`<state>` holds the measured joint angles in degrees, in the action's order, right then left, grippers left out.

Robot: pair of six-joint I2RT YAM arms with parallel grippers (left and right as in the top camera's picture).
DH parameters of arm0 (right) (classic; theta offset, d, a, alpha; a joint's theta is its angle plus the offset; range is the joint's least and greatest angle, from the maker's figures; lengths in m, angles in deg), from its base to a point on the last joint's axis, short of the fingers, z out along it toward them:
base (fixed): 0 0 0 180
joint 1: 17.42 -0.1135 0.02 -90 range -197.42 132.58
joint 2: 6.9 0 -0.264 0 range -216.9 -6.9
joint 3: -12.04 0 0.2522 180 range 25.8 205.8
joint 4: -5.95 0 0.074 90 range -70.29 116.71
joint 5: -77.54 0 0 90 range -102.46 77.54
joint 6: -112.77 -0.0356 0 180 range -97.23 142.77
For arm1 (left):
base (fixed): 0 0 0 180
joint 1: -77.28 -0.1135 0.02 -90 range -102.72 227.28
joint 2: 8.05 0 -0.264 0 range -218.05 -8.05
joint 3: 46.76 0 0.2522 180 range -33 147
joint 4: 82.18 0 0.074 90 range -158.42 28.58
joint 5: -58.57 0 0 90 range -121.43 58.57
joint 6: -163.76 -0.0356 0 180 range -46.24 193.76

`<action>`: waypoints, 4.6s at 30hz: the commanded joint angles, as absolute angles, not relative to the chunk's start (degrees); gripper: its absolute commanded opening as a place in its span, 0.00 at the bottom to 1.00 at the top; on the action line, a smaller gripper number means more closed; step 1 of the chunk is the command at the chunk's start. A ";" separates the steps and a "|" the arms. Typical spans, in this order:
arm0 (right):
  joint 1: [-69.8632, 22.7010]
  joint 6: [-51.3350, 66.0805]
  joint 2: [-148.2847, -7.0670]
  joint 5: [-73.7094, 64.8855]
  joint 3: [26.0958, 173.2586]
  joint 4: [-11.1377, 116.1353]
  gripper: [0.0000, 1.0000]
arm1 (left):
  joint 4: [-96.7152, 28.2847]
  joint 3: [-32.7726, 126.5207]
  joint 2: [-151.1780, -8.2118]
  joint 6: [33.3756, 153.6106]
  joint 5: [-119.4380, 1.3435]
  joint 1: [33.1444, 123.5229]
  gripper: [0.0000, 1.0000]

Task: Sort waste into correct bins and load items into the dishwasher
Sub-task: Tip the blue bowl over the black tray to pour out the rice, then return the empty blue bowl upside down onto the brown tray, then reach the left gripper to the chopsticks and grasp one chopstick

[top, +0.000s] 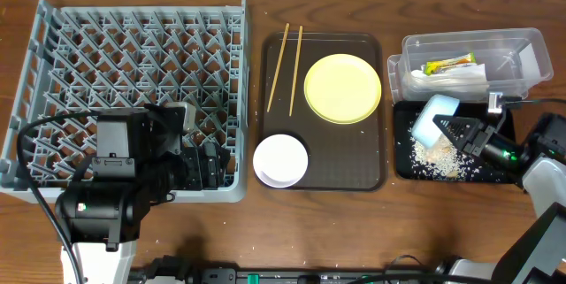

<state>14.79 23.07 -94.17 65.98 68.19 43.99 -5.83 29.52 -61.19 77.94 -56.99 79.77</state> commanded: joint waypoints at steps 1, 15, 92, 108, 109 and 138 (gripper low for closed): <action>15.31 20.77 -93.69 69.91 68.10 44.18 0.01 | -5.94 30.50 -61.15 76.98 -57.36 80.01 0.82; 17.21 20.42 -93.47 67.75 68.08 45.91 0.01 | -6.10 30.50 -61.15 77.00 -57.39 80.01 0.82; -29.47 1.60 -77.14 3.82 88.74 66.15 0.72 | -27.49 51.03 -101.21 74.58 -32.23 102.41 0.72; -27.57 2.24 -77.29 3.66 88.67 68.86 0.79 | -56.87 51.01 -125.56 75.32 -32.25 102.50 0.48; -27.57 2.24 -77.32 3.66 88.65 68.95 0.79 | -57.42 51.01 -126.50 75.30 -32.25 102.50 0.48; -27.61 2.21 -77.36 3.69 87.78 69.89 0.75 | -54.88 50.83 -124.49 81.61 -32.47 103.13 0.08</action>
<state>-28.01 2.00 -77.23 3.25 88.19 69.69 -57.15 50.35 -131.97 79.34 -32.56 103.04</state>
